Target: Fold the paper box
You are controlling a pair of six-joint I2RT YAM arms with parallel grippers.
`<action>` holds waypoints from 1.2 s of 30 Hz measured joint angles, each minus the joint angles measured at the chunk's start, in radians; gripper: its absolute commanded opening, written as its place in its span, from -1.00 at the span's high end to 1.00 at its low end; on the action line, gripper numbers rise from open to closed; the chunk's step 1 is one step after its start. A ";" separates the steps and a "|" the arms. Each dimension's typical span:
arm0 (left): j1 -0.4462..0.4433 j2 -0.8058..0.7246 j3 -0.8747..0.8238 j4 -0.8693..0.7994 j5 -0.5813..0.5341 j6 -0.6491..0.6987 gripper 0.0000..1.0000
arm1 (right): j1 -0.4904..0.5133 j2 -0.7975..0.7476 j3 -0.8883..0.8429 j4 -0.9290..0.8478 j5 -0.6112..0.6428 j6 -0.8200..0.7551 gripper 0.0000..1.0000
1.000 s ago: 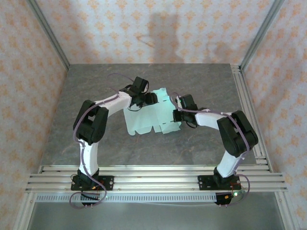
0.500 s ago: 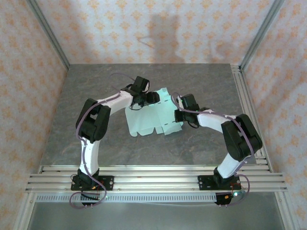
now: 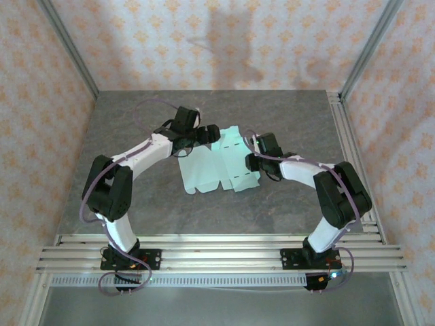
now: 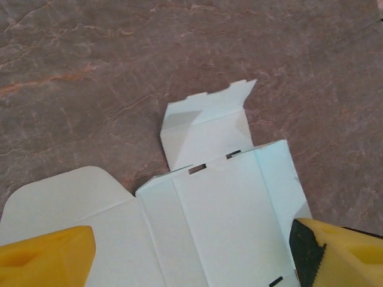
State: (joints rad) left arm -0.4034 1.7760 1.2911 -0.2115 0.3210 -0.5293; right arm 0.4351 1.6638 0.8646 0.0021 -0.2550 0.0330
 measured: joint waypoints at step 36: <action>0.005 0.048 0.011 -0.029 0.000 0.033 -0.86 | 0.000 0.022 -0.080 0.137 0.016 0.024 1.00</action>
State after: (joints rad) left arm -0.3985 1.8244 1.3025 -0.2401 0.3210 -0.4961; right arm 0.4347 1.6855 0.7849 0.1387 -0.2394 0.0574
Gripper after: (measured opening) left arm 0.925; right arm 0.051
